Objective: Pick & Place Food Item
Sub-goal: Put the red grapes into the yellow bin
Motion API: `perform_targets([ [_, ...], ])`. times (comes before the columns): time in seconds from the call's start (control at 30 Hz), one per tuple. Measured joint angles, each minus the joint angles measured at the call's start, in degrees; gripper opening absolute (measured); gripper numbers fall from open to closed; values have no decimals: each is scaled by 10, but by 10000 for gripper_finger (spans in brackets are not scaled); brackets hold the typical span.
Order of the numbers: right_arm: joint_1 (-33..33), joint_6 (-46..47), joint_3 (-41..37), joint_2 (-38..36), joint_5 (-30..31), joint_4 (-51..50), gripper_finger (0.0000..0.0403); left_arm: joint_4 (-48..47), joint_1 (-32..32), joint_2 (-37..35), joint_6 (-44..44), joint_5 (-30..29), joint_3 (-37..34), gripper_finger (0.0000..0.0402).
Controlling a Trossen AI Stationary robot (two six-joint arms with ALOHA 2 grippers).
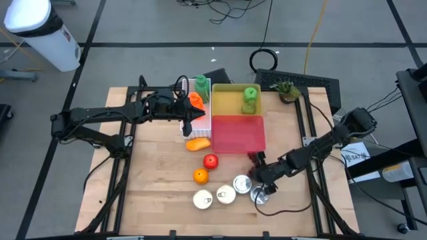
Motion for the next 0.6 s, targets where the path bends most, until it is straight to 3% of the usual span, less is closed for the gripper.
perform_targets([
  [0.17, -7, -16, -1, -31, 12, -8, 3, 0, 0, 0, 0, 0, 0, 49],
  [0.6, -31, -18, -1, -193, 162, 46, 1, 3, 0, 0, -1, 0, 0, 49],
])
